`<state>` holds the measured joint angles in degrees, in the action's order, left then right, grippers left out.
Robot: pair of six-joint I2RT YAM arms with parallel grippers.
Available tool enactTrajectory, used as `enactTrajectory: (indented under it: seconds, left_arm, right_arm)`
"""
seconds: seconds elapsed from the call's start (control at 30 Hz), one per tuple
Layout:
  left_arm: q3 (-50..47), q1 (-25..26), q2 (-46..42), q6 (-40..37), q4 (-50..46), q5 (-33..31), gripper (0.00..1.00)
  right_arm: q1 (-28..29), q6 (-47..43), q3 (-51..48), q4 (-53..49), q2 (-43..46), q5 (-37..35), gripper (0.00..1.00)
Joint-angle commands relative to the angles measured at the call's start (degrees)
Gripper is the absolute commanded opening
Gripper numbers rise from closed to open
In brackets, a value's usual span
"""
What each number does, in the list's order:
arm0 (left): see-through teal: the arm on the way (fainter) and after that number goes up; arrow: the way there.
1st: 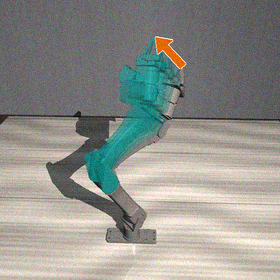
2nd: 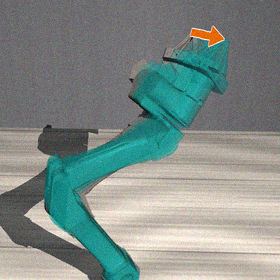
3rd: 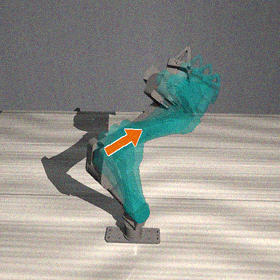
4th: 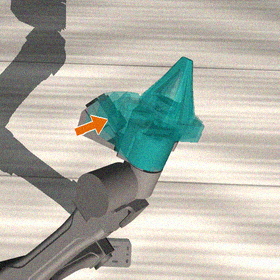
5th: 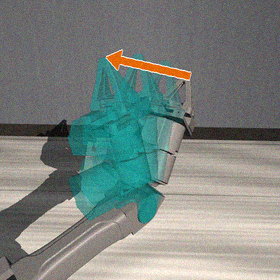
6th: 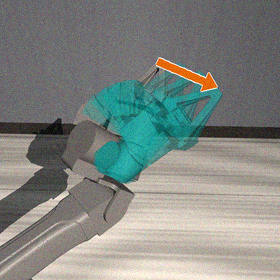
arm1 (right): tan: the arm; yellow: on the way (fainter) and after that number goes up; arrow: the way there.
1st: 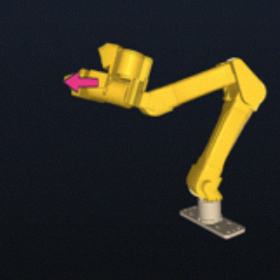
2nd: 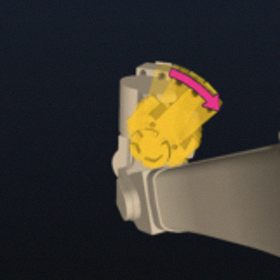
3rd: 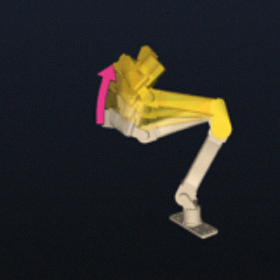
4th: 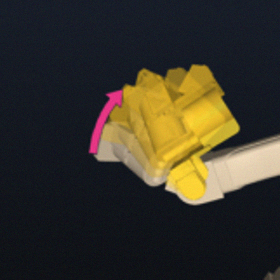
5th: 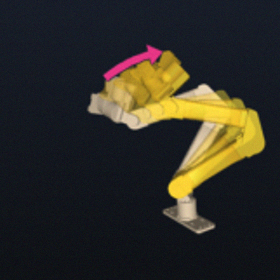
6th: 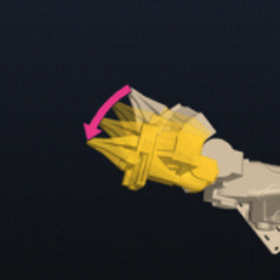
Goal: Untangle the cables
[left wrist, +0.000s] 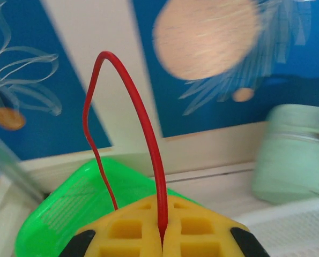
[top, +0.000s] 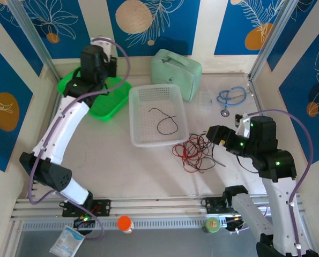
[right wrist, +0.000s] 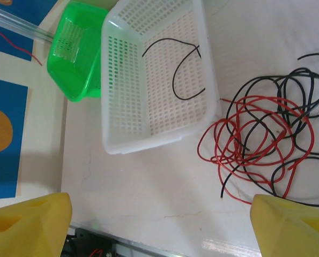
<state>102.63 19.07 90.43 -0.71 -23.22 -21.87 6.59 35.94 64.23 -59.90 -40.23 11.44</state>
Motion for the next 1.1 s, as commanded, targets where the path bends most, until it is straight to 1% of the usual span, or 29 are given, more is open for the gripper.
enactTrajectory:
  seconds: [0.0, 0.1, 0.23, 0.33, 0.57, 0.6, 0.67, 0.73, 0.8, 0.83, 0.9, 0.93, 1.03, 1.07]
  left_arm:
    - [-1.4, -6.4, 3.8, 5.5, 3.0, 5.0, 0.00]
    - [-3.5, -10.5, 7.1, 8.4, 5.4, 8.8, 0.00]
    - [-7.0, -13.6, 12.5, 12.3, 8.3, 13.7, 0.00]
    - [-9.0, -15.1, 16.8, 15.3, 9.9, 16.8, 0.00]
    - [-11.6, -16.8, 23.5, 21.5, 10.4, 21.0, 0.00]
    - [-11.4, -16.9, 24.2, 22.5, 9.7, 21.9, 0.03]
    - [-10.4, -17.0, 25.0, 24.1, 7.8, 23.4, 0.24]
    - [-9.8, -16.9, 24.8, 25.3, 6.2, 24.7, 0.52]
    - [-9.0, -16.7, 23.7, 25.6, 3.9, 23.2, 0.70]
    - [-8.1, -16.6, 23.2, 25.5, 1.6, 22.0, 0.83]
    - [-5.3, -16.6, 22.6, 24.9, -3.4, 19.9, 0.98]
    - [-3.3, -16.6, 22.6, 24.4, -6.6, 19.1, 1.00]
    - [1.6, -16.3, 22.3, 23.0, -14.5, 16.9, 1.00]
    - [2.3, -16.3, 21.7, 22.7, -15.8, 16.8, 1.00]
  right_arm:
    - [0.8, 1.4, -1.6, -0.7, 1.6, 1.8, 0.86]
    - [1.4, 2.4, -2.6, -0.9, 2.7, 1.2, 0.86]
    - [1.9, 3.0, -3.2, -1.6, 3.0, 0.4, 0.86]
    - [2.3, 3.8, -3.7, -1.4, 3.0, -0.1, 0.86]
    - [4.2, 5.2, -5.7, -0.8, 2.4, -1.9, 0.86]
    - [4.4, 5.4, -5.9, -0.8, 2.2, -2.2, 0.86]
    - [4.9, 5.8, -6.5, -0.6, 1.8, -2.8, 0.86]
    - [5.4, 6.1, -7.0, -0.4, 1.4, -3.3, 0.86]
    - [6.1, 6.4, -7.3, -0.2, 0.9, -3.9, 0.86]
    - [6.4, 6.6, -7.6, -0.1, 0.8, -4.3, 0.86]
    - [7.0, 7.0, -8.2, 0.0, 0.6, -5.1, 0.86]
    - [7.4, 7.4, -8.5, 0.0, 0.5, -5.6, 0.86]
    - [8.2, 8.4, -9.6, -0.1, -0.2, -7.5, 0.85]
    - [8.6, 8.7, -10.0, -0.4, -0.7, -8.4, 0.85]
